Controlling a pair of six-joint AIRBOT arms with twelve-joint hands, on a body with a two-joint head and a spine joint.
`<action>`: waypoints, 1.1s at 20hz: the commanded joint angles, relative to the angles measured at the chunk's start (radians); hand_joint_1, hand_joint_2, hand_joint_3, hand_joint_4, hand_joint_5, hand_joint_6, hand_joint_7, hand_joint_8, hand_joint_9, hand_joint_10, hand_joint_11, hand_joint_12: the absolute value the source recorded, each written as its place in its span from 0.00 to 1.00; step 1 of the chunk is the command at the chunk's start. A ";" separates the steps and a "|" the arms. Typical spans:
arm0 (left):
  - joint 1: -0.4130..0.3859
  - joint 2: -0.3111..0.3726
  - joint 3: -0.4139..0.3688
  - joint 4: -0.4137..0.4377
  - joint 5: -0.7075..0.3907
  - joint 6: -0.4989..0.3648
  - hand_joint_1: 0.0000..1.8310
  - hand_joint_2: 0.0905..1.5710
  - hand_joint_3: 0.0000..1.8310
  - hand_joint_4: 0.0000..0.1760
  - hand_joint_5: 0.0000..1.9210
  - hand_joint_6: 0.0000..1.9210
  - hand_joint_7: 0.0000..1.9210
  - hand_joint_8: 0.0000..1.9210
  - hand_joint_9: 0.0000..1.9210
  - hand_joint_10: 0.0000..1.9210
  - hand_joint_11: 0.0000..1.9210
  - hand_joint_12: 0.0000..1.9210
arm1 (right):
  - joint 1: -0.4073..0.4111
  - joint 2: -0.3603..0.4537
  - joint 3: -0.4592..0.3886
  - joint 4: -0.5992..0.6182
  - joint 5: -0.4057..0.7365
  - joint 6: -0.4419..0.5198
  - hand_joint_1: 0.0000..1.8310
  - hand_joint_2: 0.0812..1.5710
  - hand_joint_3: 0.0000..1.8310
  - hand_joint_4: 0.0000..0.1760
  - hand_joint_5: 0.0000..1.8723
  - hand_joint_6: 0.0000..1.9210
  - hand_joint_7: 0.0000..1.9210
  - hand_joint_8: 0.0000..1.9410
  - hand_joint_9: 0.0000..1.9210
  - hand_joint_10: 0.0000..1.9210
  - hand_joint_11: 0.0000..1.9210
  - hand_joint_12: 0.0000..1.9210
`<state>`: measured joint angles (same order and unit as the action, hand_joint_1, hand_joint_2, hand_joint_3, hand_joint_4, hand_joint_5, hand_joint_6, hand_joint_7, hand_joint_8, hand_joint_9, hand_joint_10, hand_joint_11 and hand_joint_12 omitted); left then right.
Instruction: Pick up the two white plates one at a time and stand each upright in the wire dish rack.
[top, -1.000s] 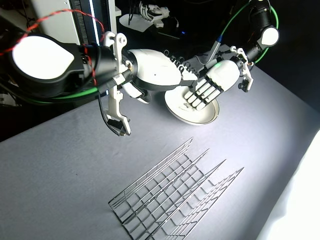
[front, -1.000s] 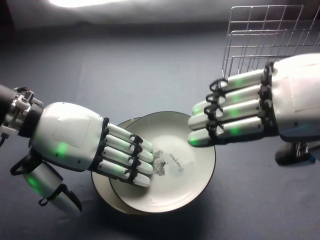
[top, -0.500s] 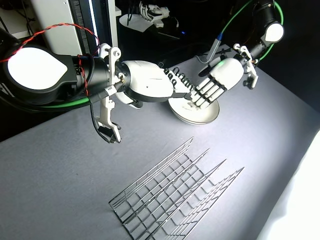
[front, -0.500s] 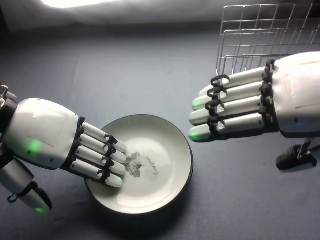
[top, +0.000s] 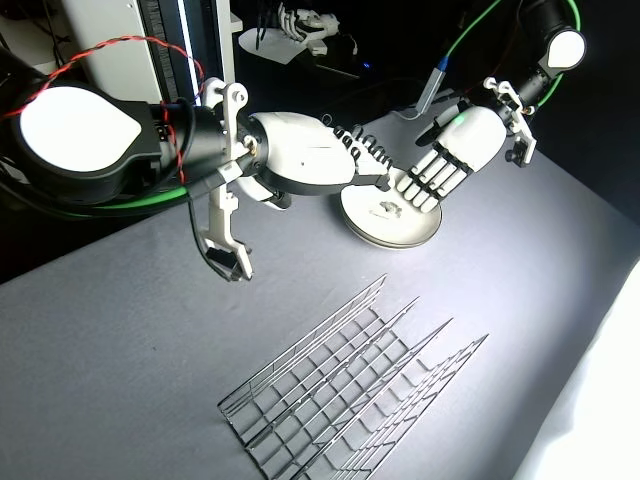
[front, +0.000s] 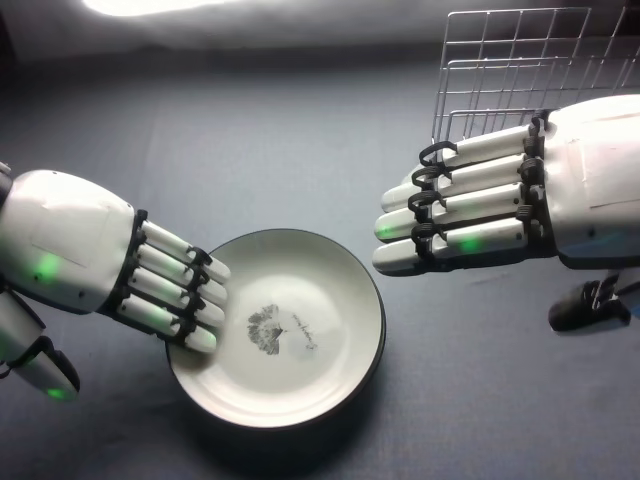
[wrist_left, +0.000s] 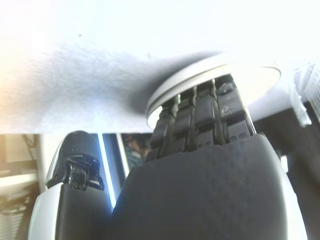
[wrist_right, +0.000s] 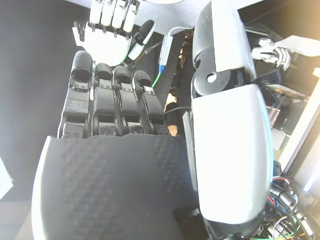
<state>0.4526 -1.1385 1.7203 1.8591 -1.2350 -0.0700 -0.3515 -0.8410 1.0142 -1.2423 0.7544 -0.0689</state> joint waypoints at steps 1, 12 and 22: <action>-0.010 0.008 0.005 -0.045 -0.029 -0.010 0.00 0.80 0.00 0.00 0.00 0.00 0.00 0.00 0.00 0.00 0.00 0.00 | 0.016 0.004 0.001 0.064 0.060 -0.002 0.71 0.64 0.00 0.00 0.04 0.00 0.03 0.00 0.04 0.00 0.00 0.24; 0.053 0.000 0.000 -0.013 -0.021 0.010 0.00 0.80 0.00 0.00 0.02 0.01 0.01 0.00 0.00 0.00 0.00 0.00 | 0.031 0.005 0.001 0.064 0.073 -0.005 0.72 0.60 0.00 0.00 0.02 0.00 0.02 0.00 0.05 0.01 0.00 0.25; 0.070 -0.054 0.005 -0.019 0.079 0.003 0.00 0.79 0.00 0.00 0.03 0.00 0.01 0.01 0.00 0.00 0.00 0.00 | 0.037 0.005 0.001 0.058 0.076 -0.007 0.72 0.61 0.00 0.00 0.04 0.00 0.03 0.00 0.04 0.00 0.00 0.22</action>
<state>0.5144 -1.1770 1.7279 1.8278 -1.2098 -0.0666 -0.3264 -0.8410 1.0142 -1.2510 0.7692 -0.0734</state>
